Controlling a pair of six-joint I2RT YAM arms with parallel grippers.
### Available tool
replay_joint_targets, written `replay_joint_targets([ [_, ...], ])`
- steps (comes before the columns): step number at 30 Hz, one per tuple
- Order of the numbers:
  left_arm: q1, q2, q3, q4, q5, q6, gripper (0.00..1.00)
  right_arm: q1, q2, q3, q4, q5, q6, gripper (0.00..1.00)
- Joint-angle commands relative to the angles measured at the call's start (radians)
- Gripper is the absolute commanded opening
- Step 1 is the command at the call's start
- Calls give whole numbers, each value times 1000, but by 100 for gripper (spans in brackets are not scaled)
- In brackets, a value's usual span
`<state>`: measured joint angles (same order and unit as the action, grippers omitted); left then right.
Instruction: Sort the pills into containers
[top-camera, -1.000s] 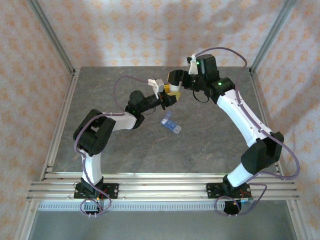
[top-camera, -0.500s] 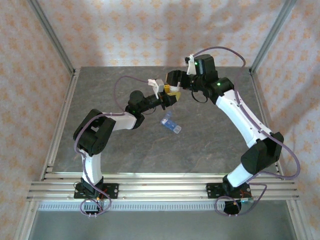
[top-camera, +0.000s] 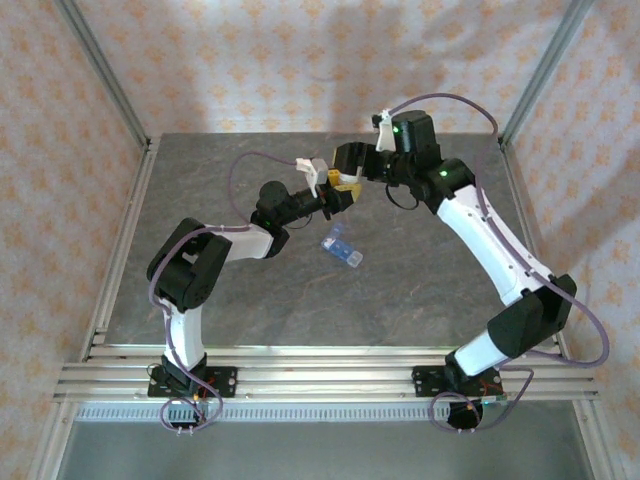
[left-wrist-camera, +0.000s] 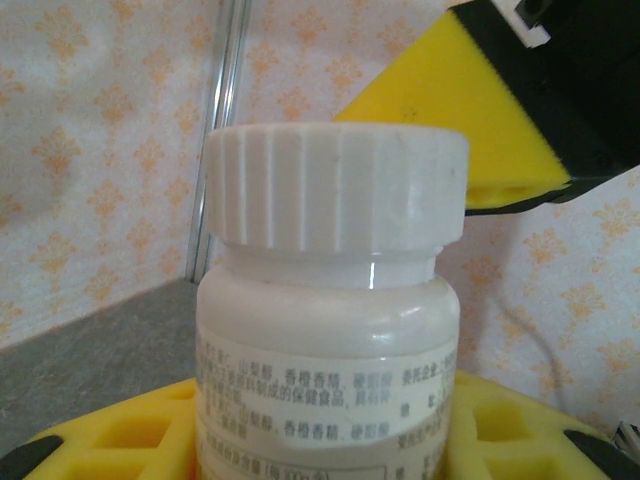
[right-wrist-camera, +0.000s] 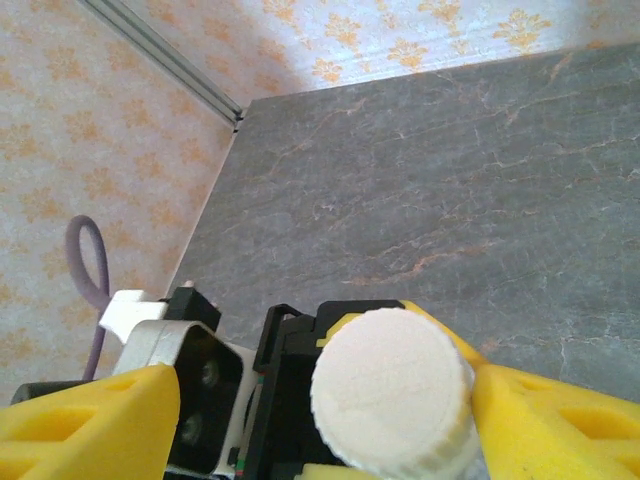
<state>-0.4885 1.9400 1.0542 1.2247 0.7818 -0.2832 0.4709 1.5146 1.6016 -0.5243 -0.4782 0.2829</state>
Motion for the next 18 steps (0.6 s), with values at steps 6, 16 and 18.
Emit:
replay_joint_targets([
  [6, 9, 19, 36, 50, 16, -6, 0, 24, -43, -47, 0, -3, -9, 76],
  [16, 9, 20, 35, 50, 16, -3, 0, 56, -66, -67, 19, -29, 19, 76],
  [18, 10, 20, 35, 50, 16, -4, 0, 57, -72, -61, 17, -26, 22, 76],
])
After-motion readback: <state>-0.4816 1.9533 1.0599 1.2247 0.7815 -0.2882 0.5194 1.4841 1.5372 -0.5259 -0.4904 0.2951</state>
